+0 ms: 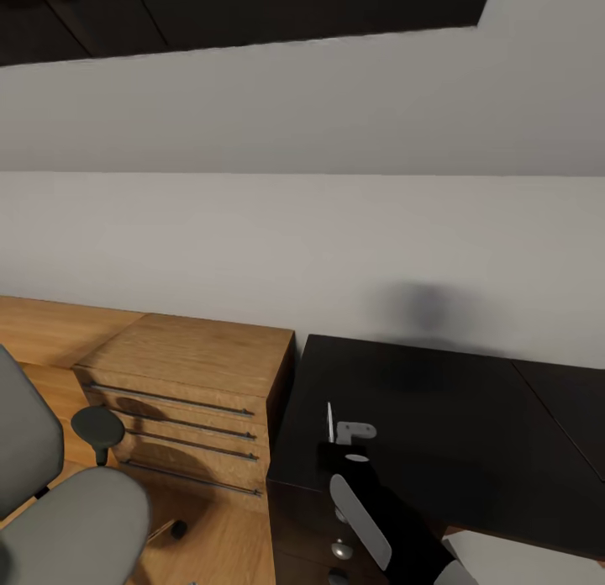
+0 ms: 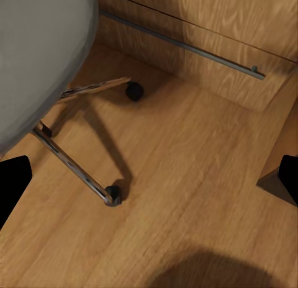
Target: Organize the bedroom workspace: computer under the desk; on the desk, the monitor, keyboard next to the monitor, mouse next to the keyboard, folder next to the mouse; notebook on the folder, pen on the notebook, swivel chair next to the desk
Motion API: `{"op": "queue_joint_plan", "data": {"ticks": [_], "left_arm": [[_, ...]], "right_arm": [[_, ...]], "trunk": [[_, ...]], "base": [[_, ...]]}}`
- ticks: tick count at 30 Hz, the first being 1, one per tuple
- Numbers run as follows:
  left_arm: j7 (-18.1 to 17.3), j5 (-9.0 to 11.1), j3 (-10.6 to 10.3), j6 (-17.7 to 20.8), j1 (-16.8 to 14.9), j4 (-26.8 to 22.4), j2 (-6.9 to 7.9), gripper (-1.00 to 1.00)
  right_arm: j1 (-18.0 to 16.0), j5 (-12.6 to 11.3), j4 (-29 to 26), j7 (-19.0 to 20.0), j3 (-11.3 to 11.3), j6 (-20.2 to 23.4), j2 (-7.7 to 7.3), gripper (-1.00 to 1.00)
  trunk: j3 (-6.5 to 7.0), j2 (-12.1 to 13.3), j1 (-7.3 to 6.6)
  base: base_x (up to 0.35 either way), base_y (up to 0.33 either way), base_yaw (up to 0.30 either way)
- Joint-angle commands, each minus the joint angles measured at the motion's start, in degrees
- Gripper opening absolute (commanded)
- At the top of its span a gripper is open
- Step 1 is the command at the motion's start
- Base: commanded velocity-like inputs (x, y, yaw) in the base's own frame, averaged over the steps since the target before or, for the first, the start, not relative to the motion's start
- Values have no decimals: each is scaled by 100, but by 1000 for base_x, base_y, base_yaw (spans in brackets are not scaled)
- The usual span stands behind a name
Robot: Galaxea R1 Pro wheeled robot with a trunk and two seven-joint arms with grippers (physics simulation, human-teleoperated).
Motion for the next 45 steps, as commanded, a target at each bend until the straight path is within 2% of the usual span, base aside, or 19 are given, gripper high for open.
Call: {"op": "queue_joint_plan", "data": {"ticks": [1, 5, 6, 7, 13, 16, 19, 20, 23, 38, 40, 45], "left_arm": [[33, 62, -25, -37, -2, -3, 12, 100], [33, 62, -20, -35, -2, 2, 20, 100], [33, 62, -19, -35, -2, 2, 21, 100], [33, 62, -19, -35, -2, 2, 21, 100], [33, 62, -21, -31, -2, 2, 21, 100], [28, 62, -19, -26, -2, 2, 22, 100], [25, 62, -19, -26, -2, 2, 22, 100], [24, 62, -25, -26, -2, 10, 22, 100], [24, 62, -23, -26, -2, 11, 22, 100], [24, 62, -21, -26, -2, 20, 21, 100], [24, 62, -19, -26, -2, 28, 21, 100], [24, 70, -4, -26, -2, 129, 22, 100]], "right_arm": [[-5, -45, -28, -105, 8, 11, -5, -100], [15, -55, -549, -256, 3, 15, -112, -100], [28, -75, -812, -278, 7, 16, -257, -100], [32, -81, -910, -287, 6, 18, -312, -100], [44, -90, -1203, -310, 3, 21, -415, -100], [55, -90, -1709, -435, 3, 22, -501, -100], [62, -92, -1798, -466, 3, 18, -514, -100], [107, -76, -1873, -502, 5, 22, -592, -100], [114, -76, -1924, -504, 4, 22, -612, -100], [120, -84, -2015, -505, 7, 24, -640, -100], [125, -90, -2079, -505, 11, 30, -700, -100], [127, -93, -2098, -505, 6, 31, -737, -100]], "trunk": [[14, 38, -22], [85, 199, -110], [103, 239, -132], [121, 279, -154], [229, 519, -286], [283, 640, -352], [337, 760, -418], [355, 800, -440], [408, 920, -505], [408, 920, -505], [408, 920, -505], [414, 920, -505]], "base": [[0, 0, 0], [-197, 0, 0], [-307, 0, 0], [-318, 0, 0], [-328, 0, 0], [-176, 0, 0], [-31, 0, 0], [-1, 0, 0], [0, 0, 0], [0, 0, 0], [0, 0, 0], [0, 0, -60]]}}
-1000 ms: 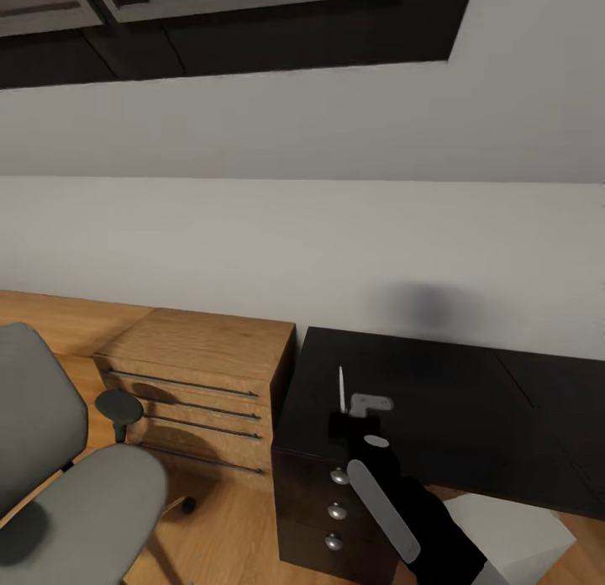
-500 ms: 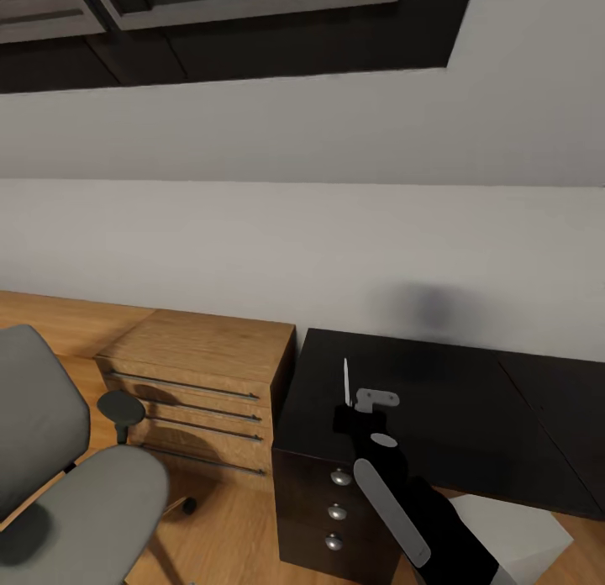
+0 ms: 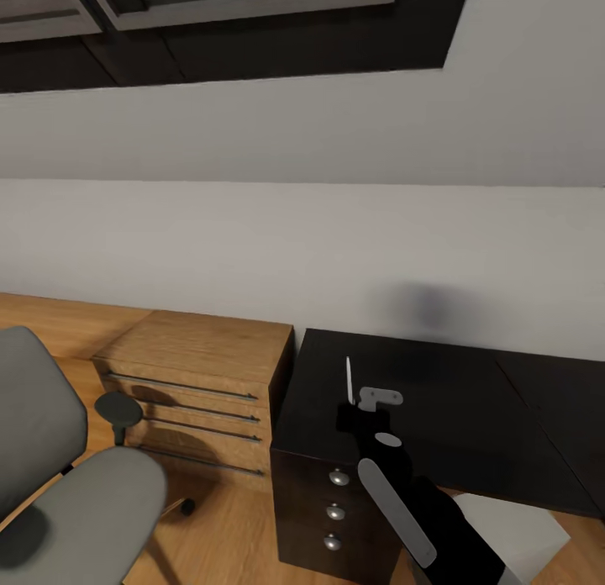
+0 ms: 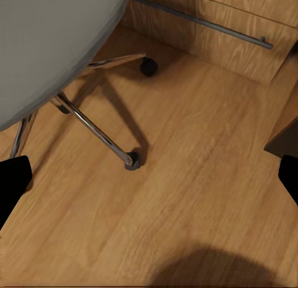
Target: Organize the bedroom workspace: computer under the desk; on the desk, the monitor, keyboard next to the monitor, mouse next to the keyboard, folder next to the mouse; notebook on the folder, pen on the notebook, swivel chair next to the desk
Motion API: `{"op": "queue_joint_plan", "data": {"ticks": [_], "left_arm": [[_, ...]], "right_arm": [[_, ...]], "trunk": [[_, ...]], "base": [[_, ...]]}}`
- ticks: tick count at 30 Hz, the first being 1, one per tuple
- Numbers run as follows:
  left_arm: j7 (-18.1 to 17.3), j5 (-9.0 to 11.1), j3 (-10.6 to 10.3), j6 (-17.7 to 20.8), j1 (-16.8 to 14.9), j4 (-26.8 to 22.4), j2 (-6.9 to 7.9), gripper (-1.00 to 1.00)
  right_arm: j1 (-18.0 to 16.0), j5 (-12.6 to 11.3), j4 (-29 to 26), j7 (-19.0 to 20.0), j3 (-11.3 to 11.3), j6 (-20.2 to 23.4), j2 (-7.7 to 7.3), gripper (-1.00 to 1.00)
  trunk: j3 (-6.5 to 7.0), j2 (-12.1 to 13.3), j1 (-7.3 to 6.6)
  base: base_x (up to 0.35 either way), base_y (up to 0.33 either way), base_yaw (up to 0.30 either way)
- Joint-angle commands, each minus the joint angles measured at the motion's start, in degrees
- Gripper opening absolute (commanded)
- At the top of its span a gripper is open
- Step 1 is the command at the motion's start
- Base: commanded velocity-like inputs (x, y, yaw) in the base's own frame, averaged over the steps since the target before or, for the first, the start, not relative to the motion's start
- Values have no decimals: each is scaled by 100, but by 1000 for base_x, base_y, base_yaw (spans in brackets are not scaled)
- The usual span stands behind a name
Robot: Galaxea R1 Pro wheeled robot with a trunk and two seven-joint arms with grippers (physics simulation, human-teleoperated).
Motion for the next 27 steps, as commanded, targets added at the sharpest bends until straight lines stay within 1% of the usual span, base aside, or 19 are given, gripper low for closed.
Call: {"op": "queue_joint_plan", "data": {"ticks": [1, 7, 9, 11, 13, 14, 15, 17, 18, 19, 20, 22, 24, 25, 27], "left_arm": [[31, 60, -23, -37, -1, 20, 8, 100], [25, 61, -4, -39, -1, 182, 6, 100], [23, 61, -6, -43, -1, 203, 2, 100], [20, 61, -6, -44, -1, 217, 3, 100], [19, 61, -5, -45, -1, 234, 5, 100], [21, 61, -3, -46, -1, 239, 8, 100], [22, 61, 0, -46, -1, 240, 9, 100], [23, 61, 10, -42, -1, 244, 14, 100], [24, 61, 12, -41, -1, 244, 14, 100], [26, 61, 14, -43, -1, 245, 15, 100], [31, 61, 15, -43, -1, 245, 15, 100], [46, 59, 18, -48, -1, 246, 16, 100], [54, 57, 18, -52, -1, 246, 16, 100], [61, 56, 19, -54, -1, 246, 16, 100], [69, 54, 15, -57, -1, 246, 17, 100]], "right_arm": [[-8, -36, -8, -41, 14, 16, -13, -100], [-8, -44, -9, -41, 5, 16, -118, -100], [-8, -47, -10, -41, -52, 16, -188, -100], [-8, -50, -7, -41, -136, 19, -214, -100], [-8, -97, -1, -41, -374, 33, -247, -100], [-8, -168, 5, -41, -492, 44, -263, -100], [-8, -212, 9, -41, -547, 49, -277, -100], [-8, -418, 18, -40, -771, 61, -403, -100], [-8, -475, 19, -38, -827, 62, -444, -100], [-8, -592, 21, -36, -929, 65, -525, -100], [-8, -651, 22, -36, -973, 65, -564, -100], [-8, -861, 18, -34, -1091, 67, -703, -100], [-8, -974, 12, -33, -1181, 68, -839, -100], [-8, -1033, 12, -31, -1453, 75, -940, -100], [-8, -1052, 30, -27, -1696, 91, -972, -100]], "trunk": [[-2, -4, 1], [21, -4, 1], [28, -4, 1], [35, -4, 1], [42, -4, 1], [45, -4, 1], [48, -4, 1], [54, -4, 1], [57, -4, 1], [60, -4, 1], [63, -4, 1], [69, -4, 1], [75, -4, 1], [78, -4, 1], [83, -4, 1]], "base": [[0, 0, -170], [0, 0, -231], [0, 0, -266], [0, -4, -271], [-42, -98, -274], [-89, -192, -277], [-99, -217, -277], [-117, -263, -278], [-125, -282, -279], [-128, -286, -279], [-119, -264, -279], [-68, -147, -279], [-28, -60, -279], [-7, -15, -280], [-4, -8, -280]]}}
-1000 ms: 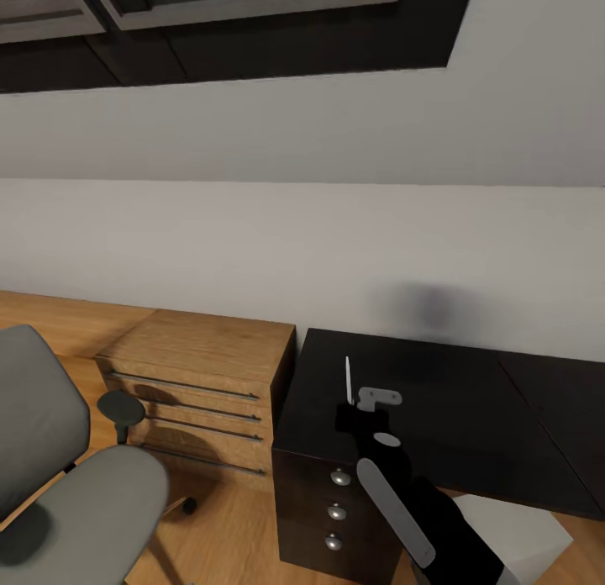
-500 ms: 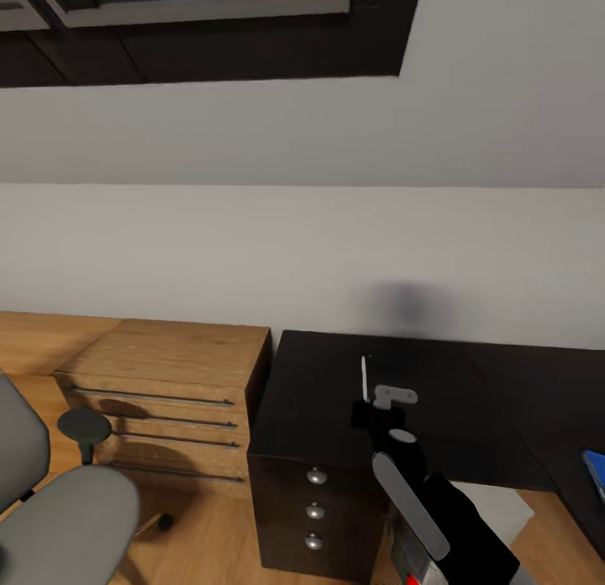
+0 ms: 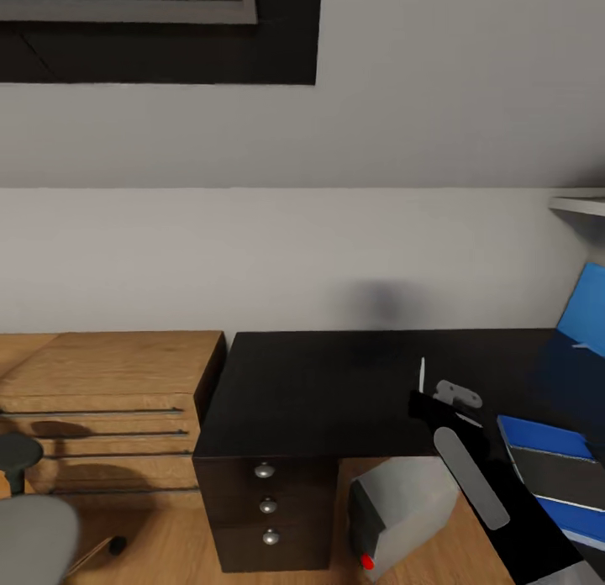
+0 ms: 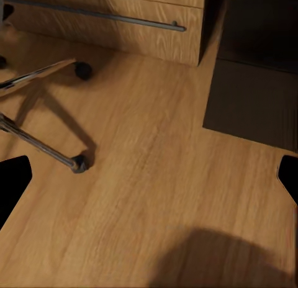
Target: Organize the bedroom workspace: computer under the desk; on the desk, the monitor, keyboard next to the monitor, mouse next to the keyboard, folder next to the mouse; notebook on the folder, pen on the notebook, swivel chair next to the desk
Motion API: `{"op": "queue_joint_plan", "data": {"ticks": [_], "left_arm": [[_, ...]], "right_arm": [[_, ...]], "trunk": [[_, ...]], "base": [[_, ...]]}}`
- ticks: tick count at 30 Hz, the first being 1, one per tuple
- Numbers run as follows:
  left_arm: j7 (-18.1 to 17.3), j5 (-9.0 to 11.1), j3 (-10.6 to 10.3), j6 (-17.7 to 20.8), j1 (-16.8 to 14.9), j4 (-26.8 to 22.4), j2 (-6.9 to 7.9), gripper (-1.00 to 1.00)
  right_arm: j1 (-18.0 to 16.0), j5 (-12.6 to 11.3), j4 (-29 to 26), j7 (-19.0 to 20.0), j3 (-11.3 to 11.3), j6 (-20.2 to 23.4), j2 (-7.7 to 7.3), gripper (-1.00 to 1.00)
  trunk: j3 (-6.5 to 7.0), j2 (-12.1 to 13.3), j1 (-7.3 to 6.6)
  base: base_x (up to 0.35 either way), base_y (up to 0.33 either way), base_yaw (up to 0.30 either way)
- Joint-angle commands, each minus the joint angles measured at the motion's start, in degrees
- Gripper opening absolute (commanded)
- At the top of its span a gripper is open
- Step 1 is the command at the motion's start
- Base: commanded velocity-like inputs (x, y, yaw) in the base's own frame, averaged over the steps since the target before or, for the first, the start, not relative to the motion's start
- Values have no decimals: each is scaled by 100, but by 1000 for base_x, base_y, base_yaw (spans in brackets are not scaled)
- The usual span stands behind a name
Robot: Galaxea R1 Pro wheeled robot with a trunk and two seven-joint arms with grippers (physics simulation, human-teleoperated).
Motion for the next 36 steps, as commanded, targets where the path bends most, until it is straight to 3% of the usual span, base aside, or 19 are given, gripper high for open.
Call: {"op": "queue_joint_plan", "data": {"ticks": [1, 11, 12, 13, 16, 25, 36], "left_arm": [[37, 57, -30, -38, -1, -7, 8, 100], [35, 41, -29, -45, -1, -13, 12, 100], [38, 41, -26, -44, -1, -14, 14, 100], [40, 41, -23, -44, -1, -15, 16, 100], [42, 42, -24, -45, -1, -16, 17, 100], [34, 42, -25, -52, -1, -45, 12, 100], [20, 54, -47, -45, -1, -279, 8, 100]], "right_arm": [[-7, -47, 2, -40, -75, 16, -13, -100], [-7, -53, 241, -34, -734, 30, -35, -100], [-7, -54, 271, -33, -847, 31, -32, -100], [-7, -55, 343, -31, -1111, 31, -29, -100], [-7, -55, 472, -30, -1414, 31, -27, -100], [-7, -55, 716, -15, -1695, 16, -19, -100], [-7, -55, 1082, 48, -1665, -15, -5, -100]], "trunk": [[-3, -4, 1], [19, -4, 1], [21, -4, 1], [23, -4, 1], [29, -4, 1], [47, -4, 1], [54, -4, 1]], "base": [[-2, -4, -280], [0, -1, -283], [0, 0, -284], [0, 0, -285], [0, 0, -285], [0, 0, -285], [0, 0, -98]]}}
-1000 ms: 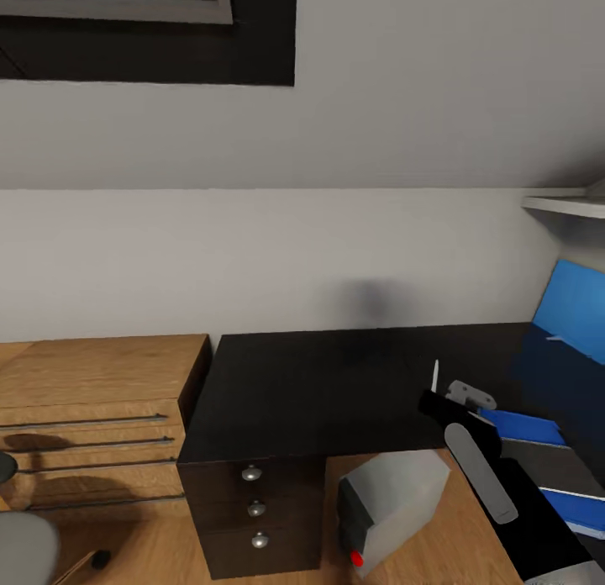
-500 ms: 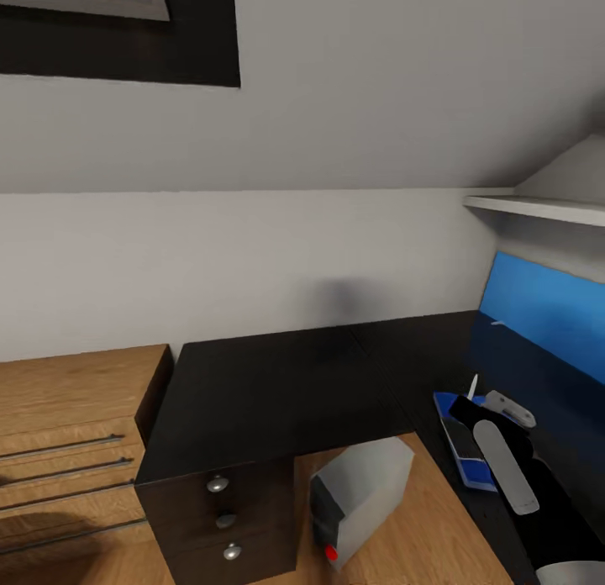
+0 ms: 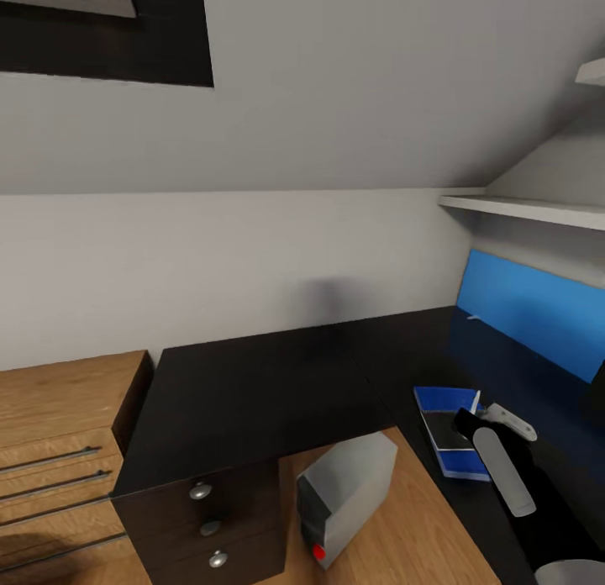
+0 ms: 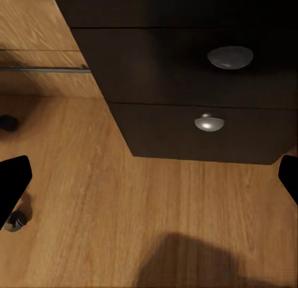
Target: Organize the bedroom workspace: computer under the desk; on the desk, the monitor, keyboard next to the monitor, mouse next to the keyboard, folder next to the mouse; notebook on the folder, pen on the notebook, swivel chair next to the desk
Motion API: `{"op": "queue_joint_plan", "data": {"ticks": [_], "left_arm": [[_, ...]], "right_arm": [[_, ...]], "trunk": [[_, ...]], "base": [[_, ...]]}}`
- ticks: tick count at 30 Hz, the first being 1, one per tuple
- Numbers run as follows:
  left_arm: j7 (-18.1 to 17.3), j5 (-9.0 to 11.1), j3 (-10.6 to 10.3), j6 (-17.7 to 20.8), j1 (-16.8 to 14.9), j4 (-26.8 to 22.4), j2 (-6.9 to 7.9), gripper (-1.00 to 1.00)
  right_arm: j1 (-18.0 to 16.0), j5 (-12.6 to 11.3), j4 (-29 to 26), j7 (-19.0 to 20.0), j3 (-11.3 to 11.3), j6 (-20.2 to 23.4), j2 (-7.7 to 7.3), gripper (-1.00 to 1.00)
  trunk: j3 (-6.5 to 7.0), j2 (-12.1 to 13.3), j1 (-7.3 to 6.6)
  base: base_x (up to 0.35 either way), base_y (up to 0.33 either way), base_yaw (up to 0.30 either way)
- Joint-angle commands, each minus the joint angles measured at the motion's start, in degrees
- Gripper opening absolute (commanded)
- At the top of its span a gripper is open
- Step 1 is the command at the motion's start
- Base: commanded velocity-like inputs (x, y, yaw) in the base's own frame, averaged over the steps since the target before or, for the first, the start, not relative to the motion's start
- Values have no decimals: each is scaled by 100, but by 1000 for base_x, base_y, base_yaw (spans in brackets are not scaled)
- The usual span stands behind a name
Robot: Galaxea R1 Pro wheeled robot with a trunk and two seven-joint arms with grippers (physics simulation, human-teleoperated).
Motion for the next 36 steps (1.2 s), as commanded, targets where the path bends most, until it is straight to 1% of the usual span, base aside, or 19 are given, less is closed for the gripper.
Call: {"op": "queue_joint_plan", "data": {"ticks": [1, 5, 15, 22, 26, 31, 32, 36], "left_arm": [[32, 63, -29, -37, -2, -26, 8, 100], [36, 60, -31, -29, -2, -54, 8, 100], [36, 58, -31, -27, -2, -56, 5, 100], [24, 59, -31, -31, -2, -11, 8, 100], [8, 58, -31, -34, -2, 46, 8, 100], [19, 52, -31, -35, -2, 55, 8, 100], [19, 51, -31, -32, -2, 55, 8, 100], [20, 49, -31, -32, -2, 54, 8, 100]], "right_arm": [[-4, -31, 65, -26, 0, 10, 0, -100], [-4, -7, 185, -25, 0, -13, -3, -100], [-4, 4, 218, -19, 17, -21, 3, -100], [-4, 6, 213, -27, 18, -21, 3, -100], [-4, 7, 213, -28, 18, -14, 3, -100], [-4, 7, 215, -27, 18, -15, -2, -100], [-4, 9, 216, -27, 20, -16, -1, 100], [-4, 15, 215, -28, 32, -14, -1, 100]], "trunk": [[-24, -44, 22], [-95, -204, 110], [-275, -606, 330], [-275, -606, 330], [-275, -606, 330], [-275, -606, 330], [-275, -606, 330], [-275, -606, 330]], "base": [[0, 0, -4], [0, 0, -1], [0, 0, 0], [5, 0, 0], [158, 0, 0], [20, 0, 0], [3, 0, 0], [1, 0, 0]]}}
